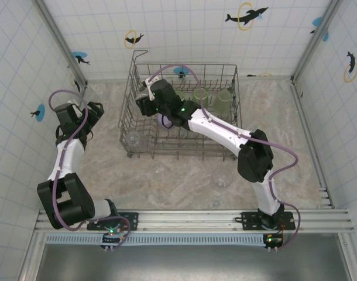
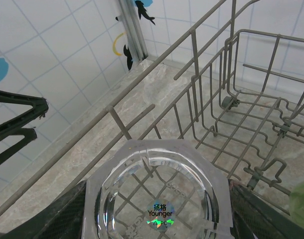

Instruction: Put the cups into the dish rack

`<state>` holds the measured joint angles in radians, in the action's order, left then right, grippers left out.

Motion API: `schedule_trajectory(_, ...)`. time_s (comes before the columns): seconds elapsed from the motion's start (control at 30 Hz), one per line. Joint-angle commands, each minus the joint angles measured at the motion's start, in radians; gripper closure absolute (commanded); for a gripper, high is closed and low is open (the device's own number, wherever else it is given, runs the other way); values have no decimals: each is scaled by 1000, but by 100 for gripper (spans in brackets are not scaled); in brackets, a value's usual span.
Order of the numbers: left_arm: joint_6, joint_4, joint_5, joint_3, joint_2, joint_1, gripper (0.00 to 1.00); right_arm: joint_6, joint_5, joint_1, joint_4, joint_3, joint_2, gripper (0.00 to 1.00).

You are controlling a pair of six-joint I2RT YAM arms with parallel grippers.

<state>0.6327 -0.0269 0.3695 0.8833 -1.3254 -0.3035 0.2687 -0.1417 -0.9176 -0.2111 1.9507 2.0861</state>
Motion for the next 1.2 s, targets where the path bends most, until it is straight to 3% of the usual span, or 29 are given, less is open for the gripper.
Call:
schedule_trajectory(0.0,16,31,40,-15,9,-13,3,-32,-38,-17,-14,83,41,58)
schedule_trajectory(1.17,58,53,81,-27,20,-29,3,-34,-36,-41,-19,103,163,58)
